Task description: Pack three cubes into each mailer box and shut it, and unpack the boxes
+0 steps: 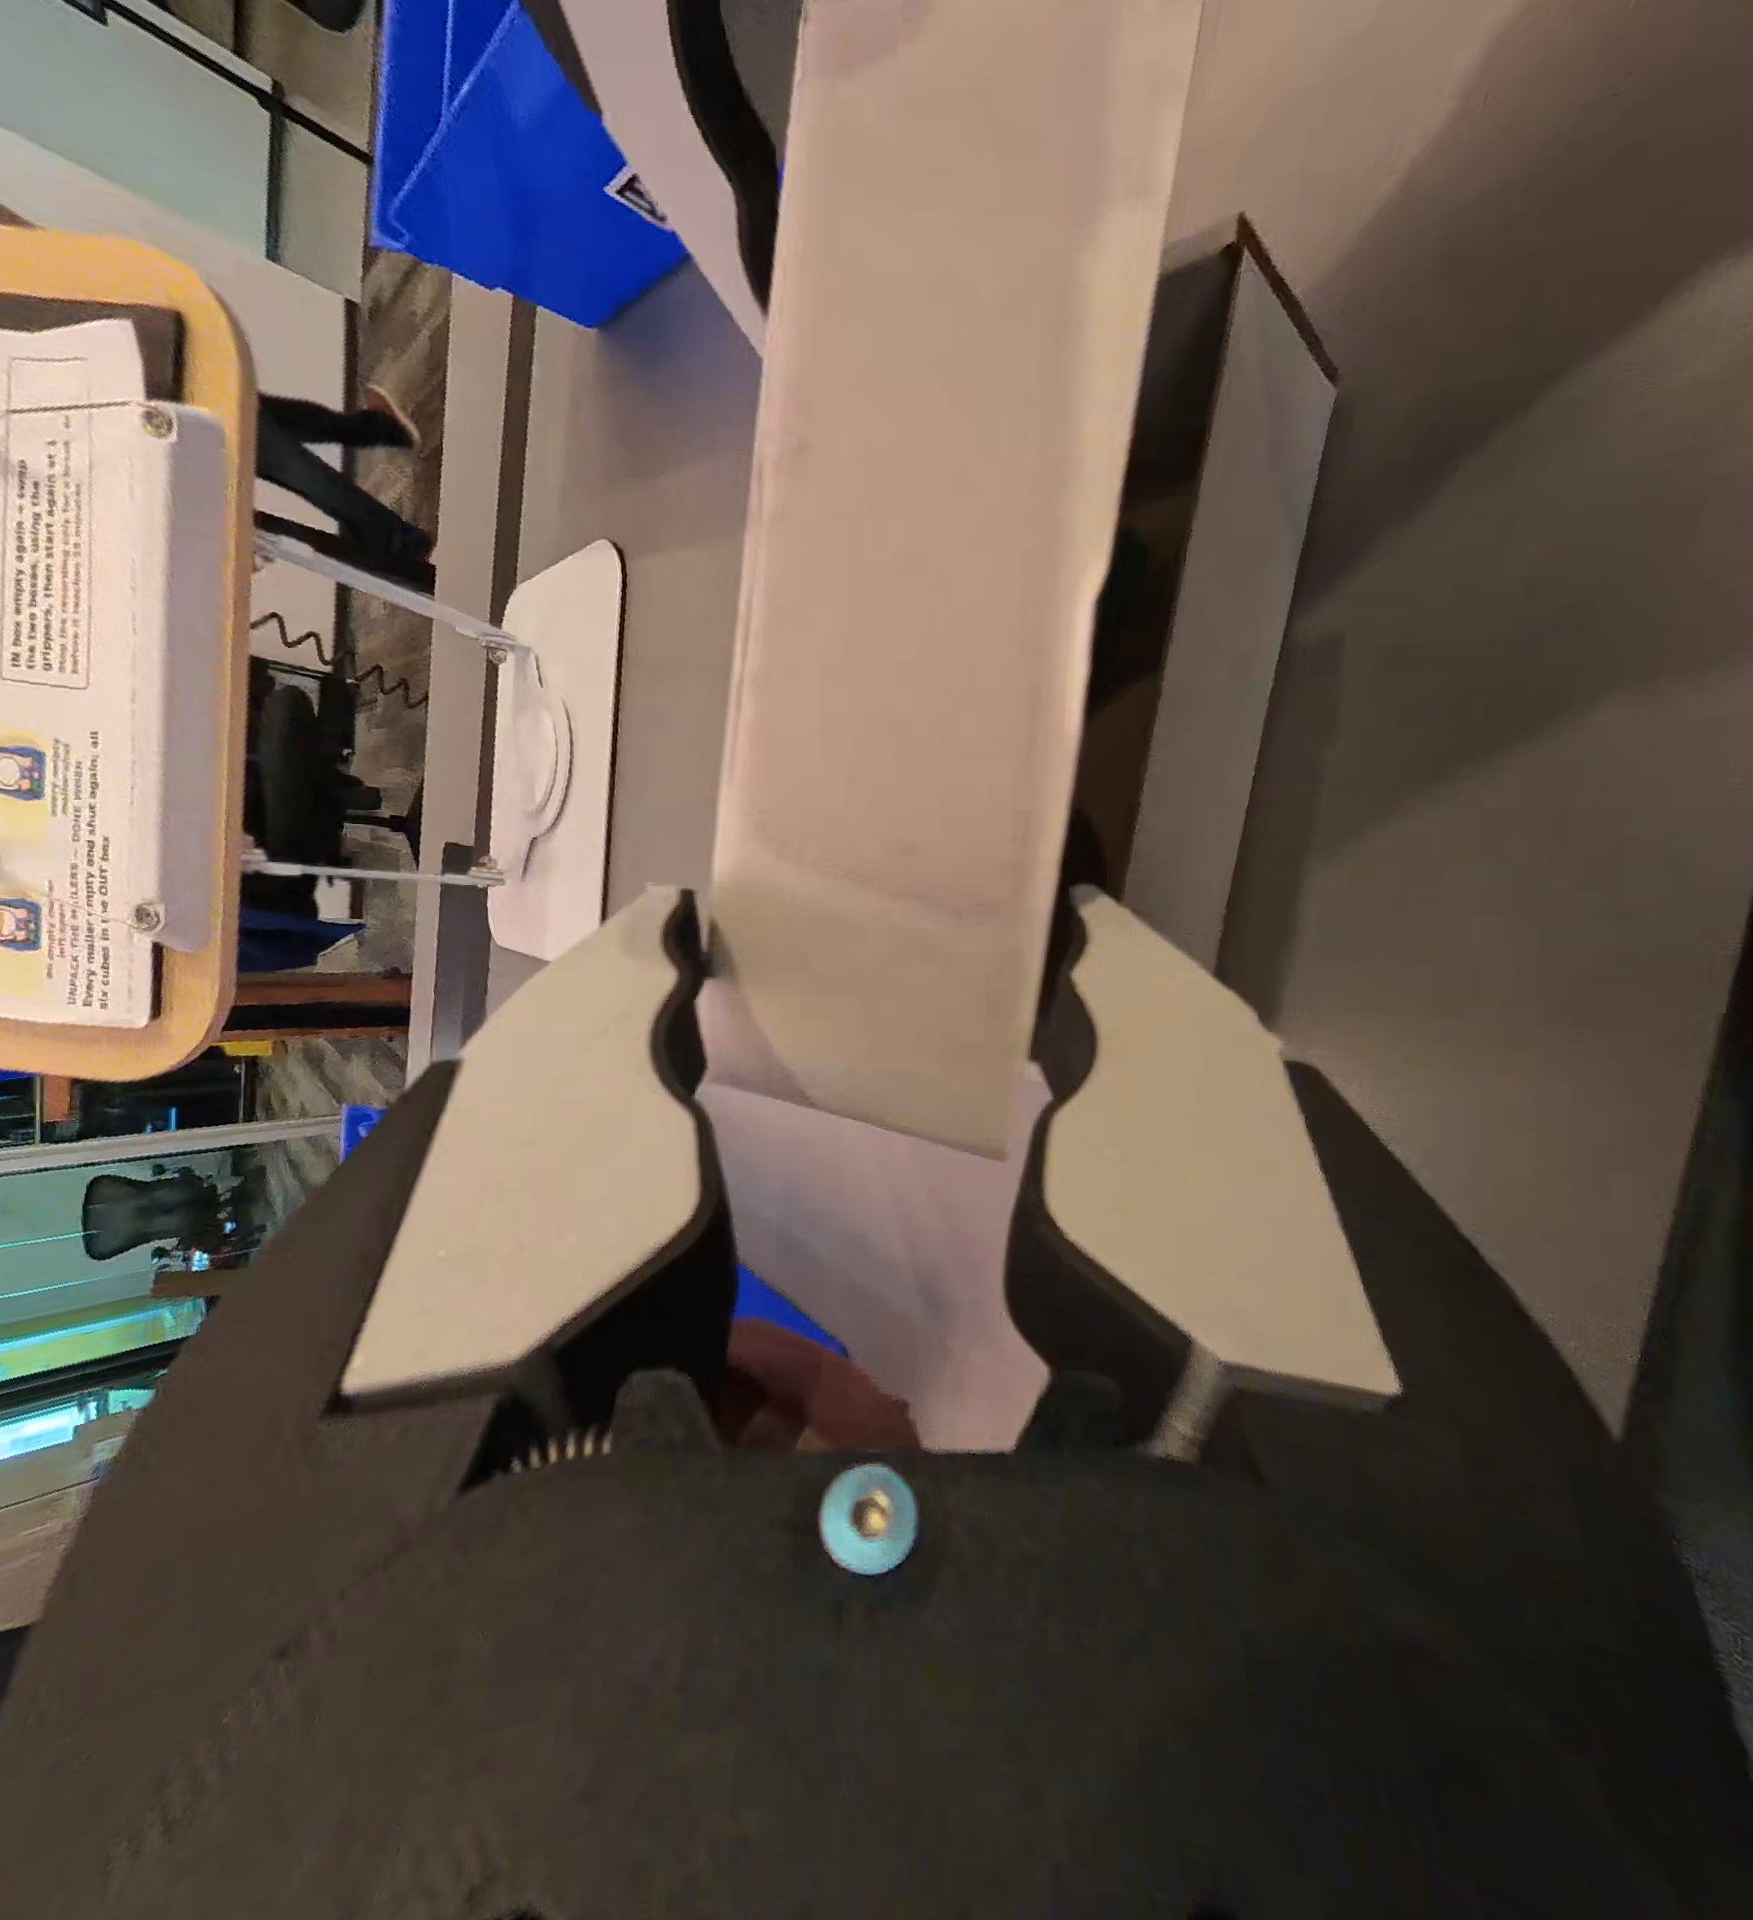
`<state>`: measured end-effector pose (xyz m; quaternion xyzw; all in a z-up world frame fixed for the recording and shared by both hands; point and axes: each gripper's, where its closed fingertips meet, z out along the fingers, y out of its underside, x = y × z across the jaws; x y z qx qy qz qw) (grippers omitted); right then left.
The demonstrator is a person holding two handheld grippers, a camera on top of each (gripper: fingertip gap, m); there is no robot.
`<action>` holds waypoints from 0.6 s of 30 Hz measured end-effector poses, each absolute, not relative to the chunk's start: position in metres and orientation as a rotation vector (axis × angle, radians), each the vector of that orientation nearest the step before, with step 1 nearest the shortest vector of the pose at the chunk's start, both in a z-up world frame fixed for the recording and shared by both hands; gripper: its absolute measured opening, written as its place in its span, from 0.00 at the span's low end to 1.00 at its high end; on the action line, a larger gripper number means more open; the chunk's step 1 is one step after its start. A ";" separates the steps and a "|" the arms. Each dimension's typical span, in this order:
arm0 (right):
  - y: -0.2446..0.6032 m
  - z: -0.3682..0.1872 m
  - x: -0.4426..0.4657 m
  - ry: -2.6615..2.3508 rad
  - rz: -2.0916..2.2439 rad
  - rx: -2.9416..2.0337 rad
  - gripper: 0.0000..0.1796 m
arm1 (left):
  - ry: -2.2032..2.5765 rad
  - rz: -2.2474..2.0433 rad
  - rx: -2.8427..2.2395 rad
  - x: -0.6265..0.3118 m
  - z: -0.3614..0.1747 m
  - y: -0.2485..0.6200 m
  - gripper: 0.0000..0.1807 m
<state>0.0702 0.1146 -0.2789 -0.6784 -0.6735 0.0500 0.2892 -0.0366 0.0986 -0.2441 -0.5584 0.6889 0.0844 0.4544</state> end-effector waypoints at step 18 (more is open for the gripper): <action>0.108 -0.280 0.074 -1.916 0.321 -1.936 0.35 | 1.866 -0.059 -1.642 -0.042 -0.266 0.070 0.36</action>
